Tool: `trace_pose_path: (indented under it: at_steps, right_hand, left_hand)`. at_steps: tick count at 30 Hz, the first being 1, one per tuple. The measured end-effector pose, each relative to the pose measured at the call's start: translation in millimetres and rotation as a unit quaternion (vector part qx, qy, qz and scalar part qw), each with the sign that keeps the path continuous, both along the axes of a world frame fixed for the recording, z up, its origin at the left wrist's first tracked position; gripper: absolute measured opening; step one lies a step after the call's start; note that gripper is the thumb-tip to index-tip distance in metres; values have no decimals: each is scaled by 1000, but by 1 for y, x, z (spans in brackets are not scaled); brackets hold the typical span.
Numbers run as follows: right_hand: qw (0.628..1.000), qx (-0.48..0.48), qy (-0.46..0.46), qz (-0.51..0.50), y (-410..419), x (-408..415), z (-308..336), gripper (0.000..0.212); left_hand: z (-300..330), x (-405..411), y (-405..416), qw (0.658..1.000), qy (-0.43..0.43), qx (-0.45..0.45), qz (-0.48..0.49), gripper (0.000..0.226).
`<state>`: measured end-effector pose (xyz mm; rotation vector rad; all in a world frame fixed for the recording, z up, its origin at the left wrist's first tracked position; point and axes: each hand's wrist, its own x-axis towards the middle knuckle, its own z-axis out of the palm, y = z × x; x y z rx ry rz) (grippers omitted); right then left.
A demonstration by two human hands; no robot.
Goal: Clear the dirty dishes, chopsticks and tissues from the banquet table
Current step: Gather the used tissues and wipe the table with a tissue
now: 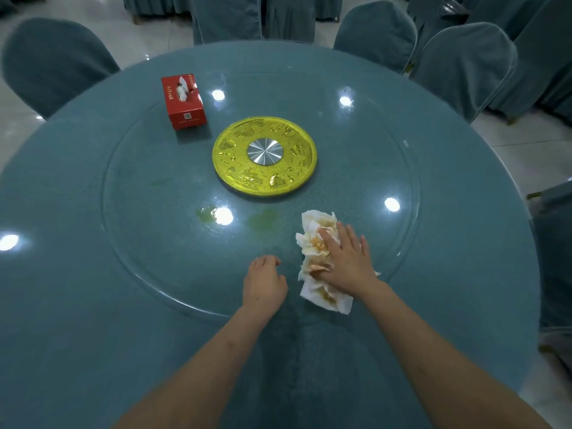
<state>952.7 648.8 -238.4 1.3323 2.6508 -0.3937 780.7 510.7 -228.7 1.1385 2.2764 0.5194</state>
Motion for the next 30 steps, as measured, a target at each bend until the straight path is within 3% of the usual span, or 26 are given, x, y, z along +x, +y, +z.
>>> trace_pose_path:
  at_steps: [3,15,23,30]
  right_hand:
    - [1000,-17,12,13,-7,-2,-9,115]
    - [987,10,158,-4,-11,-18,-24,80]
    - [974,-26,218,-61,-7,-33,-3,67]
    - [953,54,291,-59,-1,-29,33,72]
  left_hand:
    - [-5,-3,-4,1000,17,7,-5,34]
    - [-8,-15,-10,999,34,-11,5,36]
    - [-3,-26,-15,1000,-23,-13,3,35]
    - [5,-25,-20,997,-62,-20,28,36]
